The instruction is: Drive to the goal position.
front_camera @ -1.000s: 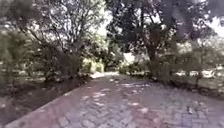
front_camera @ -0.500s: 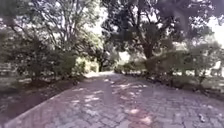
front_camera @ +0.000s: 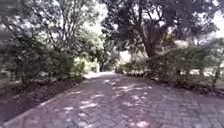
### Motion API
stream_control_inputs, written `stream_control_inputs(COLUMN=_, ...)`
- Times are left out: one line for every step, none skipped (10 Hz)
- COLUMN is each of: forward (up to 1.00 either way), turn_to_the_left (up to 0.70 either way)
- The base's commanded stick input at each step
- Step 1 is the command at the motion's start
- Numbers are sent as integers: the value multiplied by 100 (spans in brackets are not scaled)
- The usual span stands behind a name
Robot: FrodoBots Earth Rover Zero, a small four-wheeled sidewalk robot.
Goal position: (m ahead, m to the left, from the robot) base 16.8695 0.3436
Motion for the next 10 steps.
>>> stream_control_inputs(forward=70, turn_to_the_left=0)
stream_control_inputs(forward=70, turn_to_the_left=0)
stream_control_inputs(forward=70, turn_to_the_left=0)
stream_control_inputs(forward=70, turn_to_the_left=0)
stream_control_inputs(forward=70, turn_to_the_left=0)
stream_control_inputs(forward=70, turn_to_the_left=0)
stream_control_inputs(forward=70, turn_to_the_left=0)
stream_control_inputs(forward=70, turn_to_the_left=0)
stream_control_inputs(forward=70, turn_to_the_left=0)
stream_control_inputs(forward=70, turn_to_the_left=0)
